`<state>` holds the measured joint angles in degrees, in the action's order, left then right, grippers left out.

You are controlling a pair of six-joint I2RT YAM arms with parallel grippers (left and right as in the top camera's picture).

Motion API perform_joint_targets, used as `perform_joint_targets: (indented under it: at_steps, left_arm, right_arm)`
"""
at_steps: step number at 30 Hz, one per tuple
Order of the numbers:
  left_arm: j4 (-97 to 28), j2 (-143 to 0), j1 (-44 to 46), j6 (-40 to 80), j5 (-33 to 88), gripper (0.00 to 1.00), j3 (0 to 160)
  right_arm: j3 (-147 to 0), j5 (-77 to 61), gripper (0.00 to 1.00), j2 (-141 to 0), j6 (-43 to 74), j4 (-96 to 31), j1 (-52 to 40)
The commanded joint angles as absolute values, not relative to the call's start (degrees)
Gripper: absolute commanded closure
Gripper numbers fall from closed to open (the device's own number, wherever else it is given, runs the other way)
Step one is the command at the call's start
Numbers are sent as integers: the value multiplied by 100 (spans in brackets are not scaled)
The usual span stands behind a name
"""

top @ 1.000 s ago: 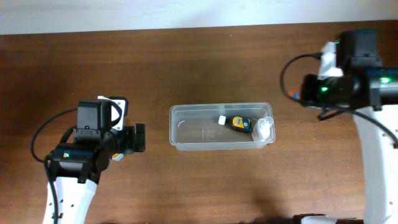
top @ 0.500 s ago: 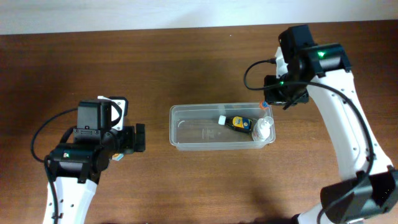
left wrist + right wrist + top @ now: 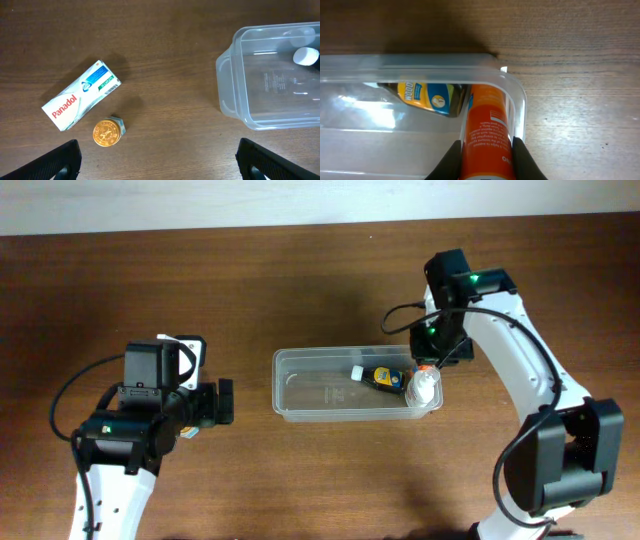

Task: Pack container
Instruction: 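Place the orange-red bottle upright in the container's right end, then grasp the gold-capped jar with the left gripper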

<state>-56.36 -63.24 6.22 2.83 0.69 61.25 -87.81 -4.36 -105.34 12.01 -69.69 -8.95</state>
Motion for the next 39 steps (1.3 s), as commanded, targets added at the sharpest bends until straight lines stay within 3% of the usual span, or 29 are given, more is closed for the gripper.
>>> perform_joint_targets:
  at_steps: [1,4,15,21,26,29,39]
  left_arm:
    - [-5634,-6331,585,320,134,1,6217]
    - [-5634,-6331,585,320,134,1,6217]
    - [-5688,-6331,585,318,130,1,6219]
    - [-5699,-6331,582,486,-30,1,6219]
    - [-5725,-6344,397,642,-593,1,6222]
    - [-5717,-6473,-12,637,-517,1,6222]
    - [-5537,-7603,-652,425,-493,1,6222]
  right_arm:
    - [-8715,-386,75,-10549,1225,-6890,-941]
    - [-8718,-390,60,-10549,1133,-6893,-943]
    - [-9883,3,48,-9459,1125,-7312,-849]
    - [-10036,25,24,-8401,1138,-7601,145]
    - [-9924,-183,22,-8324,1094,-8508,1490]
    - [-9638,-473,22,-8324,1094,-8571,1824]
    - [-8477,-469,23,-8324,1074,-8270,1686]
